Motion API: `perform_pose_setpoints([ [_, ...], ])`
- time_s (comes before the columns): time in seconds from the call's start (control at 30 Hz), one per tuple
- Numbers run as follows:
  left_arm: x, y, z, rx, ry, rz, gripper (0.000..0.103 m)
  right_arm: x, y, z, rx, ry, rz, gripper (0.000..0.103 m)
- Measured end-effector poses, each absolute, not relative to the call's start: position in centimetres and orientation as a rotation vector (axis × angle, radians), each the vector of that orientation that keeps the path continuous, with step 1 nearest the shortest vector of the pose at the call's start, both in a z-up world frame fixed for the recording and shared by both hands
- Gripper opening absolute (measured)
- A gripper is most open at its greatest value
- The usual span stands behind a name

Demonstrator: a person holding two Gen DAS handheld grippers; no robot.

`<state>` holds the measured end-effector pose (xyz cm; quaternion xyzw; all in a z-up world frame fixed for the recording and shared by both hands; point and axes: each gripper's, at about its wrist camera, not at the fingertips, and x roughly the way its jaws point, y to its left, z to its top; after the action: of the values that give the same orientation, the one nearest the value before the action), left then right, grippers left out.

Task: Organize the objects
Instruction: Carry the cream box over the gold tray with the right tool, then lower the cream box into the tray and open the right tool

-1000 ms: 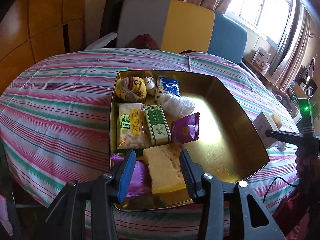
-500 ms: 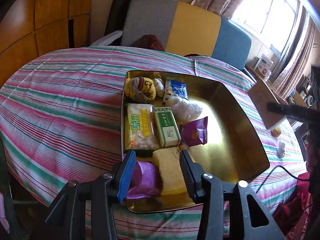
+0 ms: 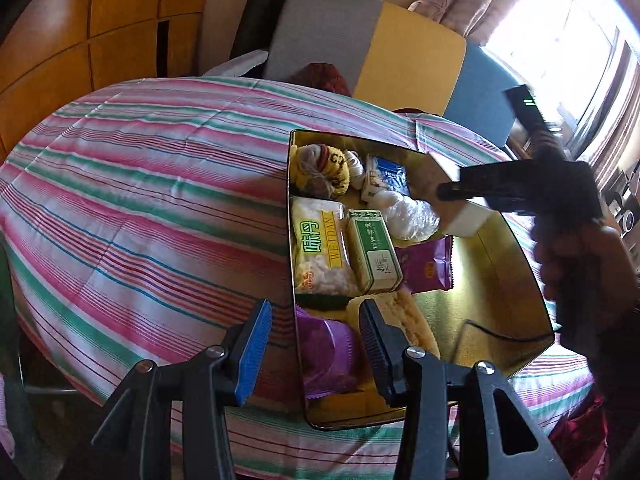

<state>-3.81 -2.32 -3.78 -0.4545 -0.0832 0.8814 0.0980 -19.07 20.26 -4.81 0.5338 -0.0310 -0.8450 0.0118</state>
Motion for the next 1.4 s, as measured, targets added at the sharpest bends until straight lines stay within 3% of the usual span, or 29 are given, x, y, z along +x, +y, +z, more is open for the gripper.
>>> perform_pose_setpoints([
  [0.1, -3.8, -2.4, -3.9, -1.35, -0.255, 2.604, 0.046, -19.9, 19.9, -5.7, 1.652, -0.157, -2.616, 0.054],
  [0.23, -3.8, -2.4, -3.9, -1.344, -0.254, 2.608, 0.046, -19.4, 20.4, -5.3, 1.614, -0.2, -2.624, 0.07],
  [0.33, -3.7, -2.2, -3.9, -1.344, -0.244, 2.608, 0.046, -18.5, 21.0, -4.5, 1.571, -0.234, -2.643, 0.075],
  [0.87, -1.8, 0.7, -1.8, -1.248, -0.125, 2.609, 0.046, -8.8, 25.6, -0.2, 1.382, -0.236, -2.733, 0.084],
  [1.4, -1.2, 2.7, -1.4, -1.233, -0.054, 2.582, 0.046, -2.3, 39.6, -0.2, 1.504, -0.32, -2.949, 0.085],
])
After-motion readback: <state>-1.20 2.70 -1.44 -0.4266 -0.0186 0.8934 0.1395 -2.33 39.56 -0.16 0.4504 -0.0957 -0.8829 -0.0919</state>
